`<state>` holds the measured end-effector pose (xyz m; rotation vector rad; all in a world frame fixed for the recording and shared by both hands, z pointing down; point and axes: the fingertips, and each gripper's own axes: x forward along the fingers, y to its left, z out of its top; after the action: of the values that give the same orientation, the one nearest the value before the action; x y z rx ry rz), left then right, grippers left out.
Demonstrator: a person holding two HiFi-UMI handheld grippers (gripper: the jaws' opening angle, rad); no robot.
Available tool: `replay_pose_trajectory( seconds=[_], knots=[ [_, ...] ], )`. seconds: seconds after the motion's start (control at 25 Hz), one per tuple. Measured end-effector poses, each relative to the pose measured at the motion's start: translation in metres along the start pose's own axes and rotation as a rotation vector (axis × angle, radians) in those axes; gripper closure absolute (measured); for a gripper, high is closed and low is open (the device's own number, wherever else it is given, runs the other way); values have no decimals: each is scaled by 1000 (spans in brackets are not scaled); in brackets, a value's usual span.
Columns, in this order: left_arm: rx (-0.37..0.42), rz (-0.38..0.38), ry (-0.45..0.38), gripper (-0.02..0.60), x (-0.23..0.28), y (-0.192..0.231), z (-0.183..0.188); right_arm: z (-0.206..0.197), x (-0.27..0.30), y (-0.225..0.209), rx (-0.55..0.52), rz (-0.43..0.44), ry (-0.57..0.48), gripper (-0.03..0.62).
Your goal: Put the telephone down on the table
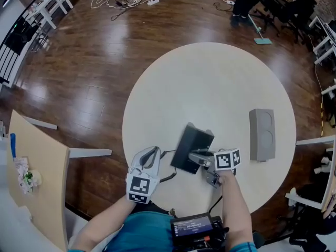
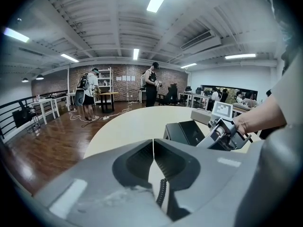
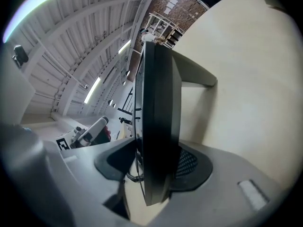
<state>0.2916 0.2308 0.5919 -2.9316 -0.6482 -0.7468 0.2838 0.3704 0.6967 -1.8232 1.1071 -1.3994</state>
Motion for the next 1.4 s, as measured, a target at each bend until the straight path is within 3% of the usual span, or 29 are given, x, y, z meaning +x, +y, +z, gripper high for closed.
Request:
replay_pose_trajectory(
  seconds=[0.44,0.84,1.4],
  knots=[
    [1,32,-18,571,-18,12,3,-11,2,14,6,126,-26,440],
    [-4,64,-25,571,-36,18,3,-9,-8,38,61,250,-161,445],
    [11,163,-126,571,-81,40,23,-1,-19,121,31,437,-258,445]
  ],
)
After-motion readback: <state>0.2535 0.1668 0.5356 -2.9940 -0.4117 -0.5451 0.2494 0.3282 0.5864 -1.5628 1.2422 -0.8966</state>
